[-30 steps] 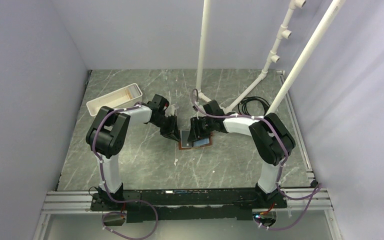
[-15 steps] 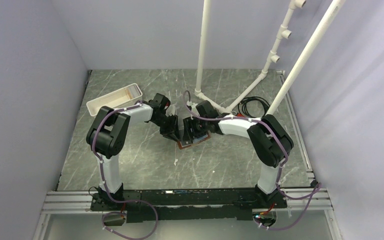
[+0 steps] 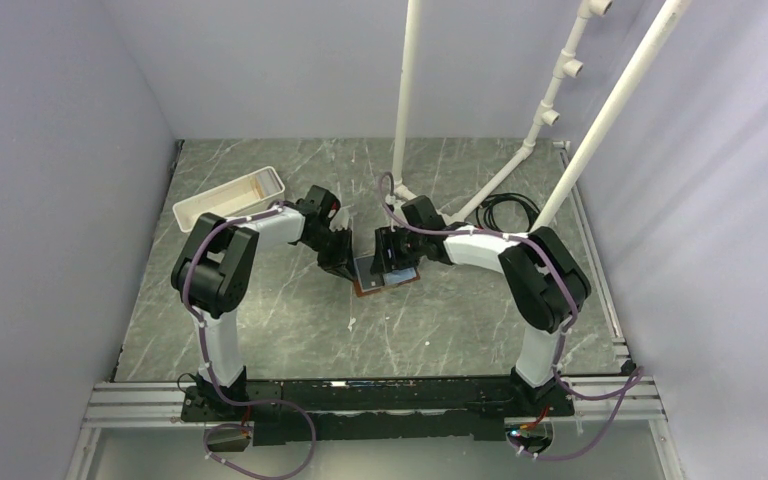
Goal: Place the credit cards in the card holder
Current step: Insert the credit card into the card holder, then pick up the credit card from the storage box.
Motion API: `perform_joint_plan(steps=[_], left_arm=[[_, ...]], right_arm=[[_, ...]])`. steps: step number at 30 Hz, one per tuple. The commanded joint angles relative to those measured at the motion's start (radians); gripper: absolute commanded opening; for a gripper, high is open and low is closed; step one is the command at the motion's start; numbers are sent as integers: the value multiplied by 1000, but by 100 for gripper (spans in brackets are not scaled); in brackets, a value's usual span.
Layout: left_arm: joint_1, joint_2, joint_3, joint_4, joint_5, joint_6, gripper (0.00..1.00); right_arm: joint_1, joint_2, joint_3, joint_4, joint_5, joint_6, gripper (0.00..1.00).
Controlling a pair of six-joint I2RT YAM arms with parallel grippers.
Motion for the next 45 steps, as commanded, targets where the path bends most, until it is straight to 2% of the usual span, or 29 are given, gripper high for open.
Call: perform_joint_plan(steps=[1,9,13,15,17,22,24,26,30,32,41,45], left_arm=[[12,10,3,3,-97,37,17],[11,55,38,15,-113,43,13],[12,57,70,-3,-120,54,13],[18,49,91,-33,-128,60,15],[47,13,96,-48,-101,56,21],[204,-138,54,-51,73,63,51],[294,-182,55,-49,185,55,56],[387,-205,90,-50,235,46,60],[499,-169,233,-69,163,36,64],[521,-124,309,-54,77,20,68],[545,180,655,-94,-243,-103,76],[546,252,689,-94,-286,-167,79]], right_arm=[[-2,56,46,58,-44,-7,55],[51,99,135,62,-69,-81,43],[75,90,133,72,-118,-102,43],[70,58,115,67,-55,-82,43],[38,16,96,36,0,-37,45],[-50,-119,13,-23,1,3,48],[-62,-157,-3,-45,-5,-8,49],[-66,-191,-25,-47,-22,-10,50],[-66,-210,-47,-41,-43,-11,50],[-68,-213,-55,-42,-42,-17,50],[-102,-270,-98,-52,-59,-32,50],[-119,-295,-120,-53,-60,-34,50]])
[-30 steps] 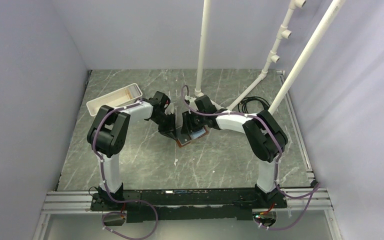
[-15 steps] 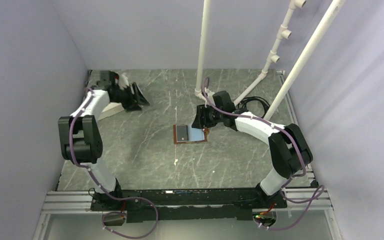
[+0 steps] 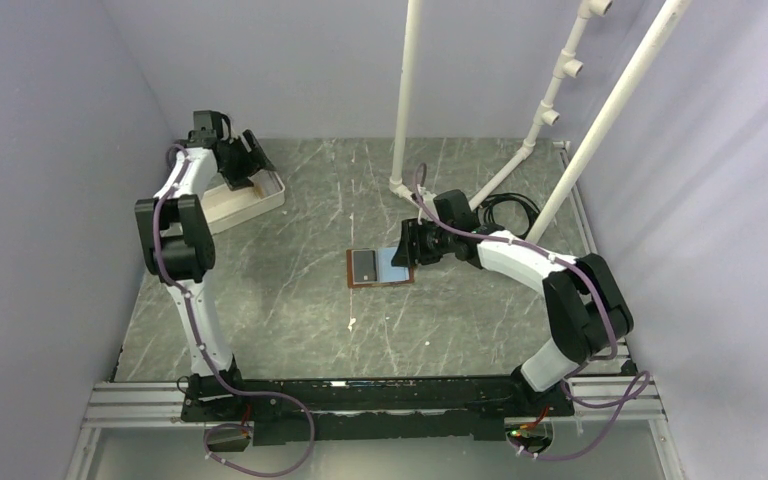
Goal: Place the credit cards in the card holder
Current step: Pick up the credit card from the storage box.
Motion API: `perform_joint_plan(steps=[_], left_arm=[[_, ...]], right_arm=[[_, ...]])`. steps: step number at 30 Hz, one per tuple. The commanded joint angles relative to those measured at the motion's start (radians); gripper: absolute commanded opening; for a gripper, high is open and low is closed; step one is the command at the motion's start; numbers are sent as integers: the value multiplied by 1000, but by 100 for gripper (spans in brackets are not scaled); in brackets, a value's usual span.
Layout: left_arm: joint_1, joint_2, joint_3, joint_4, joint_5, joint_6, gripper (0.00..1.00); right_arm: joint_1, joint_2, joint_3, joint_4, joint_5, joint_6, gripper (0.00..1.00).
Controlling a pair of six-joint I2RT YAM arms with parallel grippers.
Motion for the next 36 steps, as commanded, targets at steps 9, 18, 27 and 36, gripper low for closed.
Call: perform_joint_plan(steps=[9,18,27,36], left_arm=[[11,81,-32,113,41,-148,69],[32,26,-97,203,110,-193,45],[34,4,-86,182,122,-184,45],[35,-24,-131,218,131,-206,61]], right_arm=[[-27,-66,-27,20,-24,-13,50],[-32,-75,-42,29,-24,-8,50],[-32,-75,-48,33,-23,-8,50],[-32,-76,-54,36,-26,-8,50]])
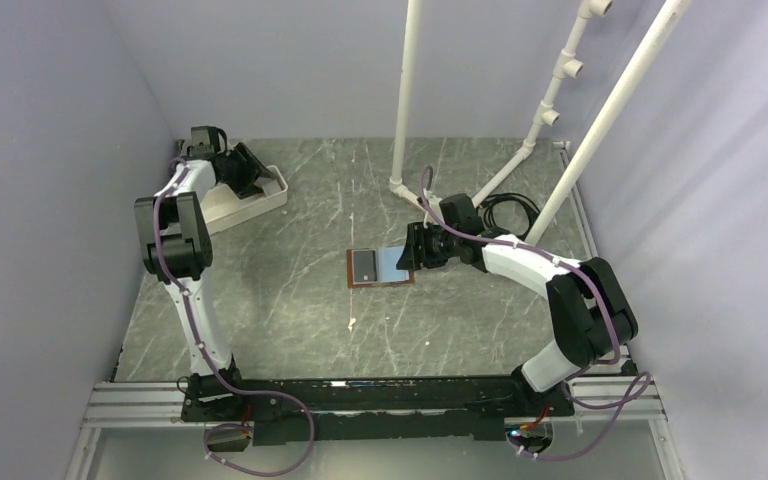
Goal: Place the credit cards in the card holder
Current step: Pick up the credit card from the storage box.
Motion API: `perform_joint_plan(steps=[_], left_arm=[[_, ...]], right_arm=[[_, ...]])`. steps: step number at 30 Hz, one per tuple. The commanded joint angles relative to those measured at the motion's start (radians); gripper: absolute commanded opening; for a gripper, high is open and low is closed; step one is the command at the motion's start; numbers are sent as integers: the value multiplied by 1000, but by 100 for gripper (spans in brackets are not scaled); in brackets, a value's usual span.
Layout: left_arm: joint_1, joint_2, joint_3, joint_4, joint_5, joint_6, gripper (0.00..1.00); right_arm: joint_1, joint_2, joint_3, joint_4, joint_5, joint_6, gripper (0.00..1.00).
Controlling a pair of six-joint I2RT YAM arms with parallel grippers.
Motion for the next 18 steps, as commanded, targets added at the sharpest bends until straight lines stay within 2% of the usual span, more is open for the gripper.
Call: perform_joint_plan(steps=[1,5,8,15,18], left_arm=[[0,-107,-57,87,33,-32,59],[7,-139,-115,142,35,-61,54],[8,-132,-114,146,54,-74,46],[8,-147,-121,157,54,-78,37],[8,-144,-107,145,64,-72,30]], right_arm=[[-3,-40,-4,33,-18,-7,50],[-4,-46,-3,33,-19,-7,50],[-4,-43,-4,30,-18,-9,50],[-3,-49,-6,32,-20,-5,50],[-3,-47,-5,31,-21,-7,50]])
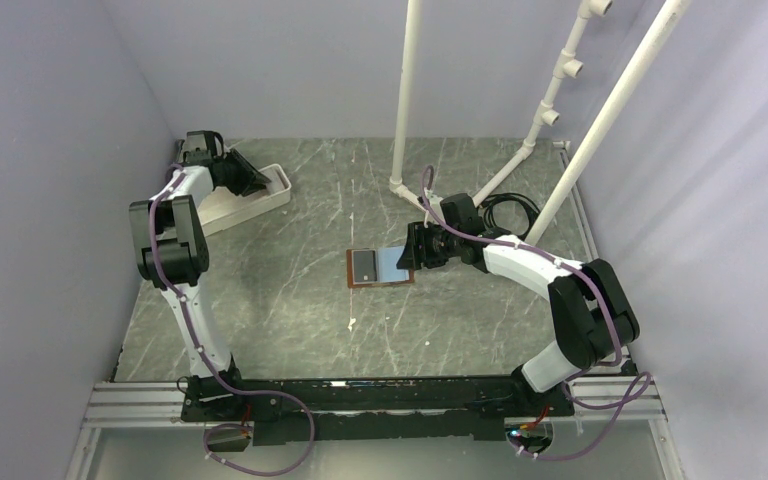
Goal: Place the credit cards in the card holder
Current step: Pick up the credit card from the storage box, then insert the credit card into the card holder.
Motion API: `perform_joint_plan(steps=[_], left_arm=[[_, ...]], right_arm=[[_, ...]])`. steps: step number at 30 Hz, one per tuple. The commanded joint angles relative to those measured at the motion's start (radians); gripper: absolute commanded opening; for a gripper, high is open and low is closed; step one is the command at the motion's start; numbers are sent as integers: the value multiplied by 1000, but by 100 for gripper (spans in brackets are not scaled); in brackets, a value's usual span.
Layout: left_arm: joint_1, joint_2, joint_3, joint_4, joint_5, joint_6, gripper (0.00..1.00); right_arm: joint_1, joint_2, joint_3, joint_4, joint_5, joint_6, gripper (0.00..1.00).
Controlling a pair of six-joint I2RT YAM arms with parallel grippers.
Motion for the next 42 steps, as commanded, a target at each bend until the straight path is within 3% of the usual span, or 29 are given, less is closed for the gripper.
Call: perform_joint_plan(steps=[1,13,22,26,31,35,39,42], left_arm=[[-2,-66,29,32,47,-12,27],[-2,-173,114,-204,-21,158,1],[-16,-362,68,-377,-77,297,0],[-79,-456,-70,-305,129,313,0],[-283,-431,-237,-172,447,308,0],[-389,-381,-333,-54,510,293,0],[-408,-332,-380,49,588,257,0],[-418,-278,-363,28,629,281,0]], right_arm=[[-3,-35,-2,31,-20,-7,49],[-3,-36,2,22,-21,-2,49],[-3,8,8,25,-37,-2,49],[2,52,25,28,-54,-4,49],[8,97,42,36,-51,7,46],[8,123,61,53,-34,23,33],[7,157,92,61,-34,37,25],[7,186,109,92,-48,61,18]])
